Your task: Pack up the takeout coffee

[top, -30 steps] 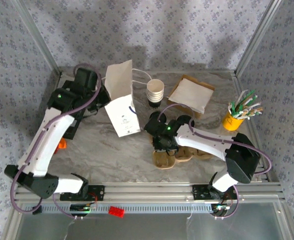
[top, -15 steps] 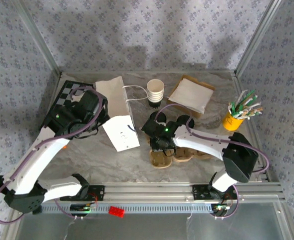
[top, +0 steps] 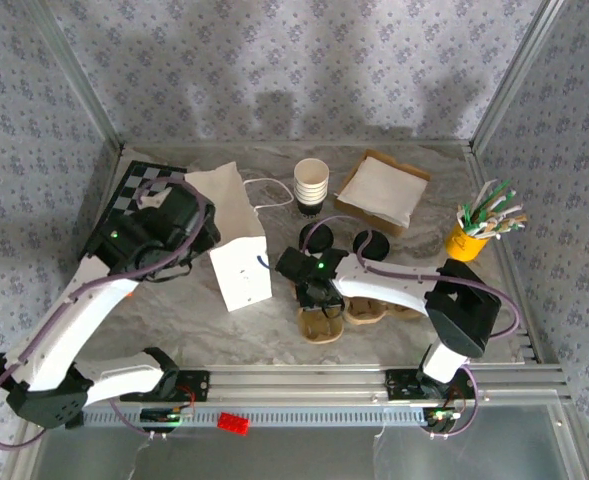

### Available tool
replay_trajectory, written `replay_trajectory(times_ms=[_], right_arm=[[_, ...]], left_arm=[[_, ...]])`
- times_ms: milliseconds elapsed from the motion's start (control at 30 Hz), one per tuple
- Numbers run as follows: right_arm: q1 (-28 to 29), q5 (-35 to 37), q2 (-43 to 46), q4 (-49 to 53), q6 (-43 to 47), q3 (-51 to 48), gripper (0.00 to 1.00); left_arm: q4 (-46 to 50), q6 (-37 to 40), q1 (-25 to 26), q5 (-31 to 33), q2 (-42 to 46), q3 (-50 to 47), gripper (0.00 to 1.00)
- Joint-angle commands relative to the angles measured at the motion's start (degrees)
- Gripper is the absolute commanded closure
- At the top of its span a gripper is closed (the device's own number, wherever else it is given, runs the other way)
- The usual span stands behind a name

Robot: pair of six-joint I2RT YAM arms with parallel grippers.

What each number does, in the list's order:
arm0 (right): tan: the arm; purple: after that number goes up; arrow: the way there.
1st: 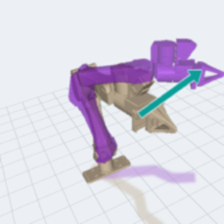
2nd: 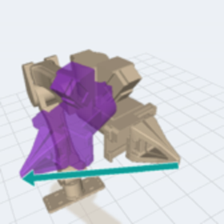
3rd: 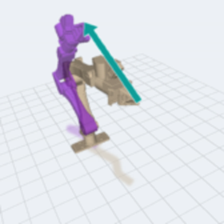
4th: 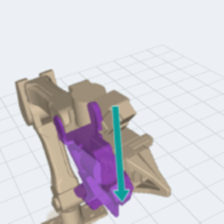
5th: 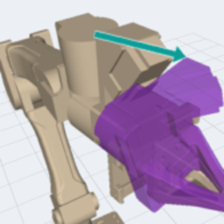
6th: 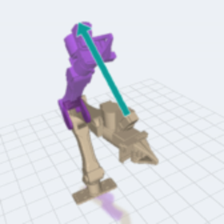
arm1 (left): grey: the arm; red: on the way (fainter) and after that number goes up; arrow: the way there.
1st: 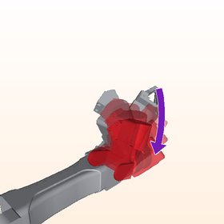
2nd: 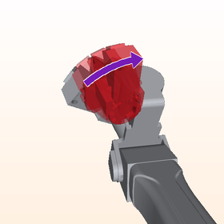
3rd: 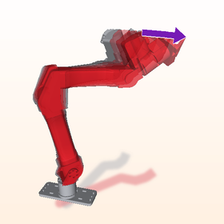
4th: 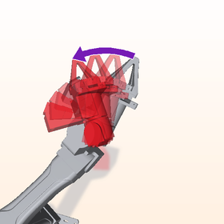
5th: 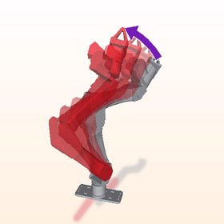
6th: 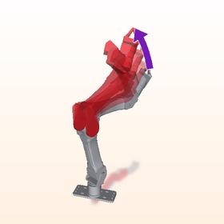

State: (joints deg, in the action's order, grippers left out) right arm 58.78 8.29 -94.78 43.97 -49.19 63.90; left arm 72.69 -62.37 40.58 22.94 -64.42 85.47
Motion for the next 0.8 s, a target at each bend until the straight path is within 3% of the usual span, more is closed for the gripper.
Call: replay_trajectory(times_ms=[0, 100, 233, 467, 767], right_arm=[[0.54, 0.26, -0.21, 2.81, -1.05, 1.57, 0.71], [0.54, 0.53, 0.45, 5.0, -0.49, 2.8, 0.63], [0.56, 1.04, 1.26, 3.43, 1.28, 2.47, 0.54], [0.89, -0.35, 1.12, 2.55, 3.99, 2.04, 0.46], [1.61, 0.73, 2.1, 3.12, 4.25, 1.4, 0.41]], left_arm=[[1.76, 4.5, -2.19, -1.98, 2.37, 4.72, 0.28], [0.27, 8.43, -4.5, -6.36, 1.47, 7.09, 0.14], [1.05, 13.9, -8.2, -7.43, -0.7, 9.32, 0.11], [-1.35, 21.37, -16.04, -13.83, -4.9, 7.99, 0.22], [-7.66, 27.85, -20.3, -22.34, -10.26, 6.05, 0.4]])
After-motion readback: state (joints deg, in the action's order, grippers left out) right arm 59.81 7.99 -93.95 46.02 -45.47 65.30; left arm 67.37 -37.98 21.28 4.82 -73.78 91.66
